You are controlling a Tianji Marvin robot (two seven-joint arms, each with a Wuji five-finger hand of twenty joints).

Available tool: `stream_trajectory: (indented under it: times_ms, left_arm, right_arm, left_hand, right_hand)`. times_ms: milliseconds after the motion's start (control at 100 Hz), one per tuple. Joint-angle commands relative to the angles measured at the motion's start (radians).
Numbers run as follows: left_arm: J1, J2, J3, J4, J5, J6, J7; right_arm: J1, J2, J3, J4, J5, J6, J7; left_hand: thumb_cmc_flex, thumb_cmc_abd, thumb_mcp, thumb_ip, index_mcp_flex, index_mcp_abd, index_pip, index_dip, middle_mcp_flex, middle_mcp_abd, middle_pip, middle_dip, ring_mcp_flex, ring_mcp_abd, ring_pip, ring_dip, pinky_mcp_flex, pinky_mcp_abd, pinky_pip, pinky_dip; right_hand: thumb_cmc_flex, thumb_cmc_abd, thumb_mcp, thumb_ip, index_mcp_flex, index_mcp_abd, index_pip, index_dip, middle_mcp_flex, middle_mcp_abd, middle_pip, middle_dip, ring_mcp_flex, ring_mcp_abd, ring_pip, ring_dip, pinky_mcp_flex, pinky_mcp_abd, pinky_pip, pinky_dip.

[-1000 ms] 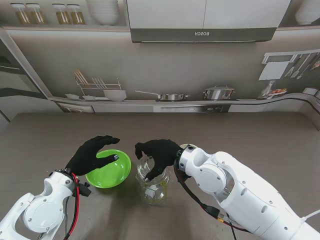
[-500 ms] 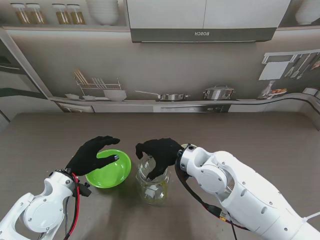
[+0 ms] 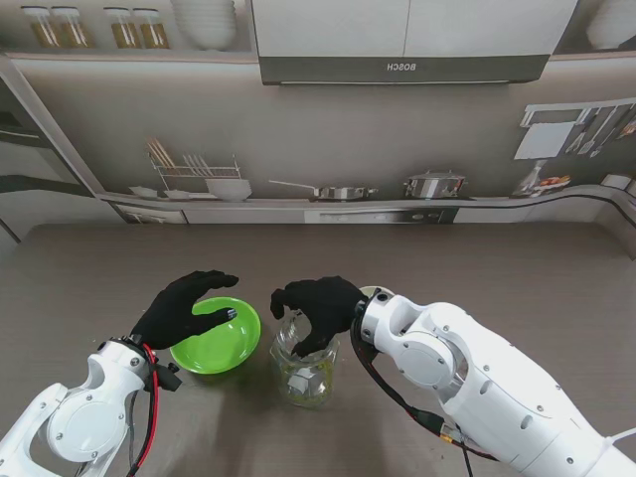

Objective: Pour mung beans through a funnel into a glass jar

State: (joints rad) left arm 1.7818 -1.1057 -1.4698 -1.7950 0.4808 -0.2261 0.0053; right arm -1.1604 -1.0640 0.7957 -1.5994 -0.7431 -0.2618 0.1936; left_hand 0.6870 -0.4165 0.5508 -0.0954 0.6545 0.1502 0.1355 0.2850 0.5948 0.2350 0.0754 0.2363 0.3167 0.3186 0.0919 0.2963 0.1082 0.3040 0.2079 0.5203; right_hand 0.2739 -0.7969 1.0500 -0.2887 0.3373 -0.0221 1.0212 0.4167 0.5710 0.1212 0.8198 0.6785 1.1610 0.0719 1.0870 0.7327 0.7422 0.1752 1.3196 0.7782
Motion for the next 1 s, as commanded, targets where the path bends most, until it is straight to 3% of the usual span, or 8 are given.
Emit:
stream_trajectory:
  times_ms: [0,270,600,990]
  left_arm:
    - [0.002,-0.003,-0.001,-0.005,-0.003,0.001,-0.019]
    - [0.001,-0.002,0.0,-0.005,-0.003,0.002,-0.023]
    - [0.0,-0.002,0.001,-0.005,-0.004,0.001,-0.023]
    - [0.0,-0.002,0.001,-0.004,-0.003,0.001,-0.022]
  right_arm:
    - [-0.012,0.003,-0.001,0.0,-0.009,-0.01,0.015]
    - [-0.022,0.006,0.004,0.0,-0.03,-0.024,0.007]
    - [-0.035,0.002,0.003,0.012,-0.065,-0.035,-0.038]
    - [-0.04,0.006,0.003,0.013,-0.079,-0.051,-0.039]
  left_hand:
    - [0.02,0.033,-0.016,0.032,0.008,-0.003,-0.001,0.007,-0.008,-0.001,-0.009,-0.002,0.003,-0.015,-0.007,-0.003,-0.018,-0.038,-0.037,-0.003]
    - [0.02,0.035,-0.017,0.032,0.014,0.0,0.001,0.008,-0.007,0.0,-0.009,-0.002,0.003,-0.016,-0.008,-0.003,-0.018,-0.039,-0.038,-0.003]
    - [0.02,0.034,-0.017,0.032,0.012,0.003,0.0,0.007,-0.005,0.003,-0.009,-0.002,0.004,-0.016,-0.007,-0.003,-0.018,-0.037,-0.038,-0.003]
    - [0.021,0.035,-0.018,0.033,0.013,0.003,-0.001,0.008,-0.005,0.002,-0.009,-0.002,0.003,-0.015,-0.008,-0.003,-0.018,-0.038,-0.038,-0.003]
  right_hand:
    - [0.126,0.116,0.299,0.16,0.078,0.01,0.095,0.094,0.004,-0.11,0.094,0.032,-0.04,-0.128,-0.126,-0.026,-0.009,-0.011,-0.003,0.004]
    - [0.099,0.102,0.275,0.168,0.054,0.013,0.028,0.116,-0.034,-0.089,0.036,-0.018,-0.089,-0.098,-0.196,-0.052,-0.037,-0.007,-0.025,0.0]
    - [0.078,0.065,0.259,0.161,0.017,0.018,-0.014,0.109,-0.071,-0.079,0.028,-0.041,-0.129,-0.081,-0.224,-0.061,-0.052,-0.011,-0.035,-0.002]
    - [-0.011,0.0,0.195,0.14,-0.049,0.005,-0.066,0.096,-0.169,-0.063,0.012,-0.06,-0.225,-0.045,-0.265,-0.076,-0.086,-0.017,-0.042,0.0]
